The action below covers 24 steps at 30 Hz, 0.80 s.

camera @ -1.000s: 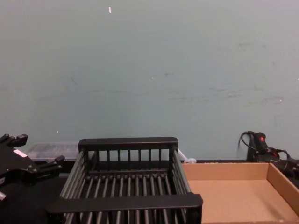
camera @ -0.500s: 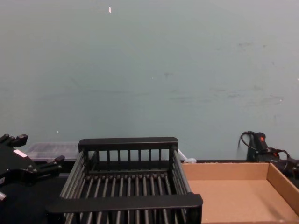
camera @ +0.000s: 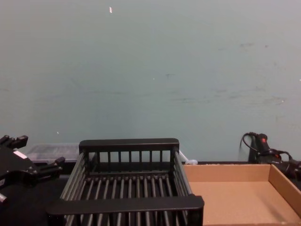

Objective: Pick up the white tape and place it into the black box , Pick up the silver tape and place it into the brown box.

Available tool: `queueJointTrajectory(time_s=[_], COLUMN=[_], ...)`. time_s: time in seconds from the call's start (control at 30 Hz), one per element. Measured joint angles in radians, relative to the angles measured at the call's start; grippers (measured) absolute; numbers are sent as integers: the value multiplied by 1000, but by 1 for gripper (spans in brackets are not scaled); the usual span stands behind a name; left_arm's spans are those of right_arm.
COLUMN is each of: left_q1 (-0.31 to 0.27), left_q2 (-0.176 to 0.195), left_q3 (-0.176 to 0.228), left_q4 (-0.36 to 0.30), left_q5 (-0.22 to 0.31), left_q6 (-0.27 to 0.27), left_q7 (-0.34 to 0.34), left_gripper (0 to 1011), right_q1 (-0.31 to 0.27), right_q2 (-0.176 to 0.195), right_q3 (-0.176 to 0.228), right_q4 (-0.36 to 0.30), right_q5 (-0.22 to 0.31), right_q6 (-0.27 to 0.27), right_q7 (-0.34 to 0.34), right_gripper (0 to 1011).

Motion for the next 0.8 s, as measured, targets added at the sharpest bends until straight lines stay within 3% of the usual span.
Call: queueJointTrajectory(time_s=[0.43,0.8], left_q1=[0,0], left_q2=[0,0], left_q3=[0,0], left_q4=[0,0], left_q5=[0,0], left_q6=[0,0], left_q7=[0,0], left_gripper=[1001,1001], right_q1=[-18,-104], right_q2=[-1,31], right_q3=[27,93], right_q4=[-23,-134], right_q5=[-2,62], right_q6=[6,49], right_q7=[17,81], right_gripper=[1004,1004])
